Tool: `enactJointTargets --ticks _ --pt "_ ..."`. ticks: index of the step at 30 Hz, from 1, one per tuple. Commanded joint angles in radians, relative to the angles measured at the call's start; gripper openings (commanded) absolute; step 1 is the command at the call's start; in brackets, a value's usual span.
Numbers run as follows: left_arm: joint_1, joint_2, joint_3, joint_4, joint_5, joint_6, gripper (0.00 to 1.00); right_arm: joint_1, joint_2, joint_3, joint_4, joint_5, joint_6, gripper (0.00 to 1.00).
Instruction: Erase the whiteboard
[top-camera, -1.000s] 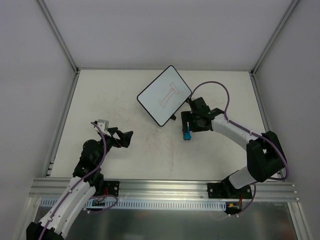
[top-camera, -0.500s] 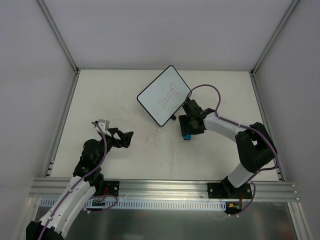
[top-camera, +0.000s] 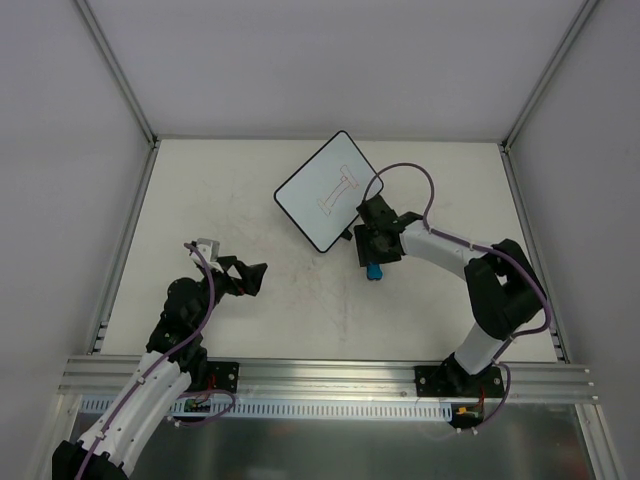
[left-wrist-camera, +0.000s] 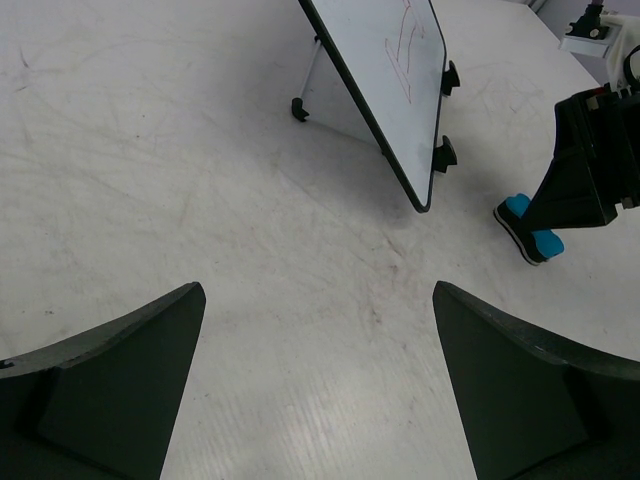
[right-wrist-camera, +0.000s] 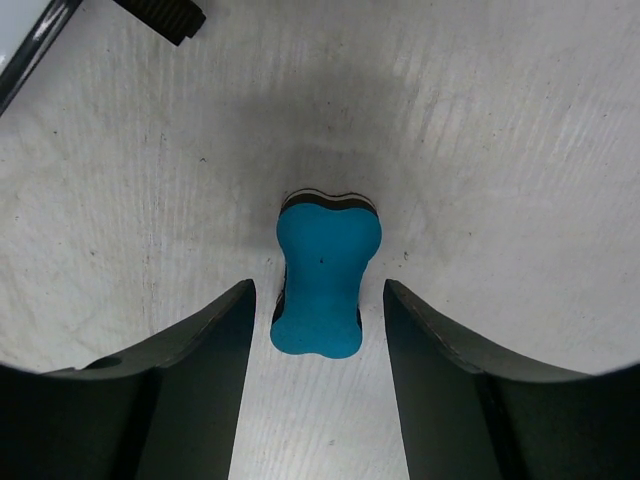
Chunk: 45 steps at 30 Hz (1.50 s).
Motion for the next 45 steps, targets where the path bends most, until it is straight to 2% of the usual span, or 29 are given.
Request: enactJointTargets --ticks 1,5,10,20,25,27,33,38,40,41,45 --pt "0.011 0.007 0.027 0.046 0.017 0.008 0.99 0.016 0.016 0.035 -0.032 0.045 0.023 0.57" --pt "0.011 0.009 0.028 0.046 0.017 0.008 0.99 0.022 0.029 0.041 -0.043 0.06 0.04 0.51" --pt "0.011 0.004 0.025 0.046 0.018 0.008 0.99 0.024 0.033 0.037 -0.048 0.067 0.049 0.51" --pt "0.011 0.003 0.027 0.046 0.023 0.006 0.99 0.022 0.041 0.041 -0.048 0.074 0.058 0.44" --pt "0.011 0.004 0.027 0.046 0.021 0.006 0.99 0.024 0.058 0.053 -0.052 0.062 0.054 0.44" --pt "0.011 0.006 0.027 0.045 0.023 0.006 0.99 0.022 0.062 0.06 -0.057 0.062 0.051 0.37" --pt "0.011 0.003 0.027 0.045 0.023 0.006 0.99 0.022 0.075 0.066 -0.062 0.054 0.047 0.34" --pt "0.011 0.004 0.027 0.045 0.021 0.006 0.99 0.022 0.061 0.06 -0.059 0.073 0.048 0.2" --pt "0.011 0.004 0.025 0.045 0.023 0.006 0.99 0.024 0.059 0.064 -0.059 0.074 0.044 0.09" --pt "0.011 0.004 0.027 0.045 0.023 0.006 0.99 0.024 0.059 0.064 -0.06 0.076 0.043 0.0" --pt "0.011 0.001 0.025 0.045 0.031 0.0 0.99 0.024 0.052 0.069 -0.059 0.074 0.028 0.0"
